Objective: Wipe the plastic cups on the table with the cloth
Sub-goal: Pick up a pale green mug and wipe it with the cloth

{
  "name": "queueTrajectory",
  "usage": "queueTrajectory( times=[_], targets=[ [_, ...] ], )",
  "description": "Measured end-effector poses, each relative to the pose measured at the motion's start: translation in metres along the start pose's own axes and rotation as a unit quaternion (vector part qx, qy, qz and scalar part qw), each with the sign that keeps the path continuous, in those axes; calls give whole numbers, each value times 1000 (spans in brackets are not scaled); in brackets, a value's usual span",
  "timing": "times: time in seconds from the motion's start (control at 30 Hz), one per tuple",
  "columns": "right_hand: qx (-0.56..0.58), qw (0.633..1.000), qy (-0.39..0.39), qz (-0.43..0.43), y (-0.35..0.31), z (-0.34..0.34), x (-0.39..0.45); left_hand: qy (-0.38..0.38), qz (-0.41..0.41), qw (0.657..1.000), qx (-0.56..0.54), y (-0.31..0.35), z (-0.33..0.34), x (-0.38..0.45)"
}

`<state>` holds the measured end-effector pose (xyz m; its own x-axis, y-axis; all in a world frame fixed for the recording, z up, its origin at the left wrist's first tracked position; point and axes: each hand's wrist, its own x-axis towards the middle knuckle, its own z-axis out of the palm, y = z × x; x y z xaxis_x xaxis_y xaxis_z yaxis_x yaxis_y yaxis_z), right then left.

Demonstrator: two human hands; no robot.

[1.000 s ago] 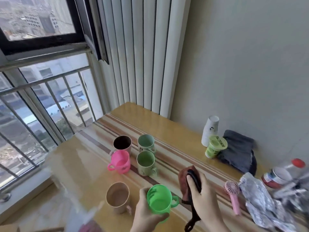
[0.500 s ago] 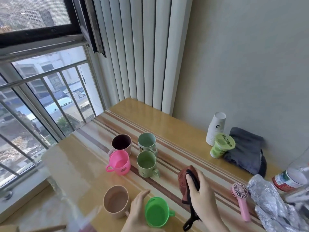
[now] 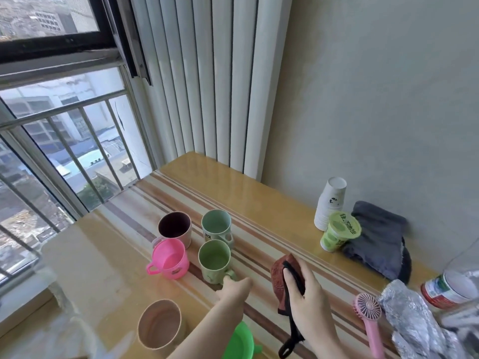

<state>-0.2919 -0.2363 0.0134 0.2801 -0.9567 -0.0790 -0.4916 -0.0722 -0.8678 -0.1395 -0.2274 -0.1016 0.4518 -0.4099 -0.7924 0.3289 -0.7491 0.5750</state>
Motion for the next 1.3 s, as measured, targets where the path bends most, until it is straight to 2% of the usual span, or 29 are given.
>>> queueTrajectory(
  times=[0.03, 0.1, 0.23, 0.33, 0.43, 0.57, 0.67, 0.77, 0.87, 0.93, 1.07, 1.2, 1.3],
  targets=[
    [8, 1000, 2, 2, 2, 0, 0, -2, -1, 997, -75, 1, 5, 1],
    [22, 1000, 11, 3, 2, -1, -1, 16, -6, 989, -146, 3, 12, 2],
    [36, 999, 22, -9, -1, -7, -4, 119, 23, 985, -120, 18, 3, -19],
    [51, 997, 50, -30, -13, -7, -7, 154, 80, 975, -136, 30, -21, -49],
    [90, 991, 65, -77, -48, -7, -15, 133, 174, 965, -146, 36, -50, -93],
    [92, 966, 99, -222, -112, -2, -36, 50, 298, 940, -159, 52, -103, -183],
    [77, 930, 129, -336, -161, 7, -56, 3, 314, 933, -176, 70, -141, -239],
    [23, 915, 106, -388, -199, 26, -77, -28, 313, 938, -146, 87, -171, -279],
    [-55, 907, 107, -404, -213, 42, -83, -54, 342, 922, -173, 101, -191, -316],
    [-48, 904, 99, -414, -221, 39, -80, -71, 361, 914, -169, 106, -202, -336],
    [50, 916, 61, -392, -246, 21, -81, -82, 358, 912, -184, 105, -221, -352],
    [-39, 914, 50, -400, -253, 18, -101, -82, 354, 913, -186, 114, -233, -367],
    [-13, 925, 41, -379, -254, 8, -101, -110, 350, 914, -173, 116, -236, -368]
  ],
)
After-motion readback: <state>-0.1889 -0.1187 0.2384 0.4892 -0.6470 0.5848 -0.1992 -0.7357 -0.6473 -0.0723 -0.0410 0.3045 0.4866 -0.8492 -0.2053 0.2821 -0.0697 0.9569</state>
